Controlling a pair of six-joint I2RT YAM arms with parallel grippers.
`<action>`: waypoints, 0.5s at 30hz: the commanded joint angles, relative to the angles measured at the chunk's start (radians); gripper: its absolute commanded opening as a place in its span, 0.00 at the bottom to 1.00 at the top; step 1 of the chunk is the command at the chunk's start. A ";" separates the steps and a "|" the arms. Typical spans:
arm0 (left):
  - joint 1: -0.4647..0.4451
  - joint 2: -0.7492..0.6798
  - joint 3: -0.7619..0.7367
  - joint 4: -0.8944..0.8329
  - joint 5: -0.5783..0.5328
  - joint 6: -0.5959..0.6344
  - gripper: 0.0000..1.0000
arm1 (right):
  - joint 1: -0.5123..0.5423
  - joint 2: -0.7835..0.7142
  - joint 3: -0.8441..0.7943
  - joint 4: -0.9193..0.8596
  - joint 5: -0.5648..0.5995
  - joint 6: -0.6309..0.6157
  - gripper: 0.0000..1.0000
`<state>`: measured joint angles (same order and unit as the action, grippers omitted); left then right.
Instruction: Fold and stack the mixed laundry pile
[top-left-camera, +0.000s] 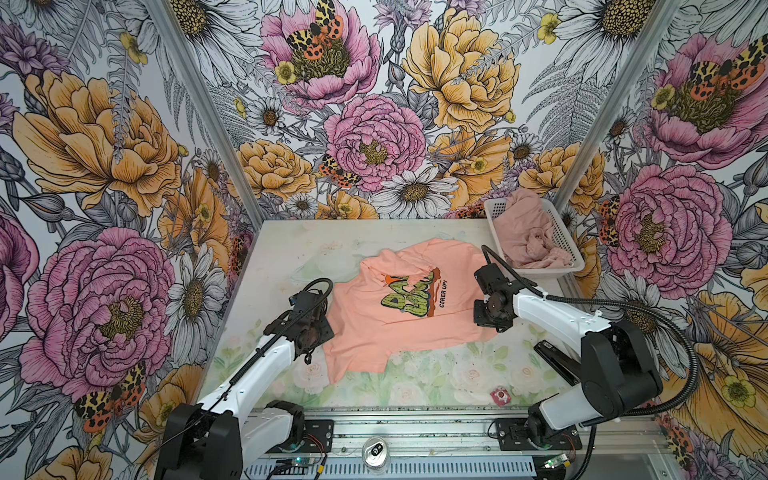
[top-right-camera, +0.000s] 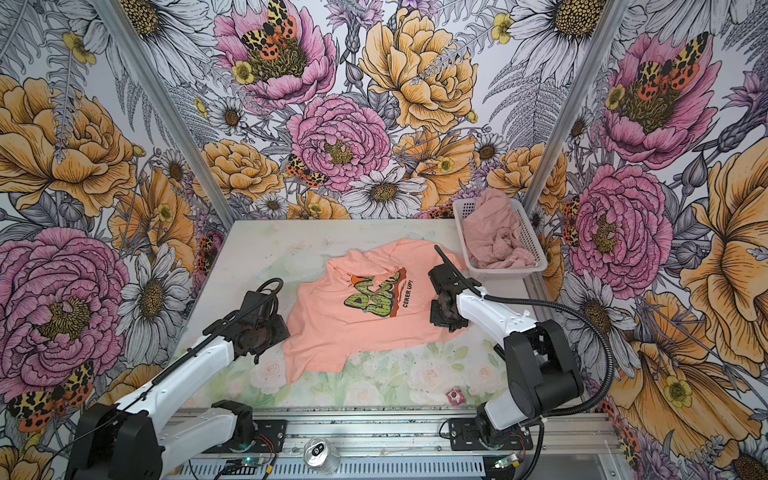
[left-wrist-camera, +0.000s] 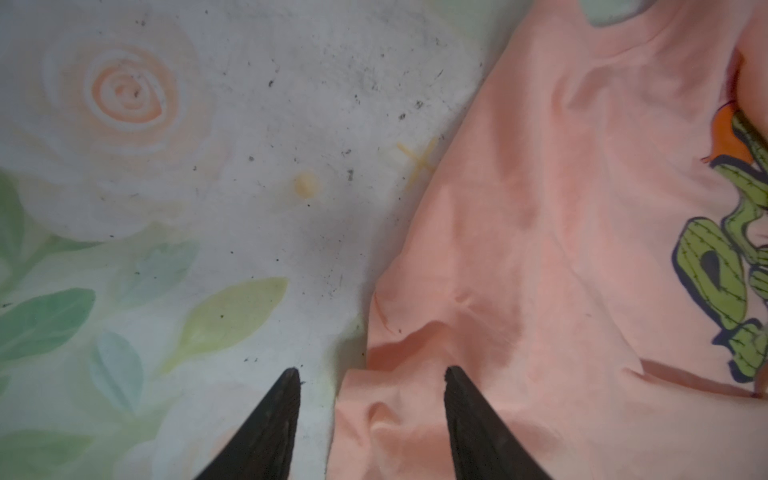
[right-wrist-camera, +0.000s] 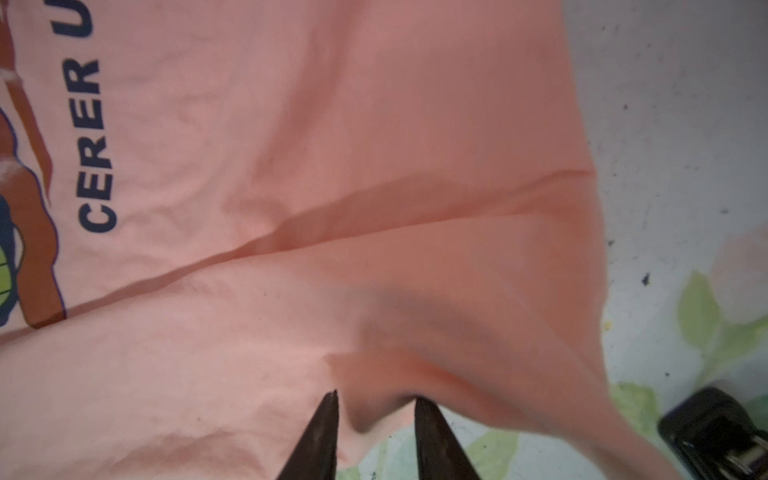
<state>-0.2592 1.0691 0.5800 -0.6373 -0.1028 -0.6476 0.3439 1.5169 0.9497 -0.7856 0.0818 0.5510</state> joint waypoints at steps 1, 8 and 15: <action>-0.012 0.016 -0.041 0.070 0.067 0.011 0.56 | 0.012 0.015 0.024 0.031 -0.007 0.016 0.33; -0.023 0.204 -0.009 0.122 0.106 0.051 0.48 | 0.014 0.018 0.024 0.032 0.001 0.016 0.33; 0.012 0.287 0.091 0.119 0.046 0.130 0.00 | 0.012 0.031 0.017 0.035 0.012 0.012 0.33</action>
<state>-0.2676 1.3487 0.6209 -0.5381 -0.0303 -0.5697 0.3485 1.5345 0.9508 -0.7715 0.0784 0.5541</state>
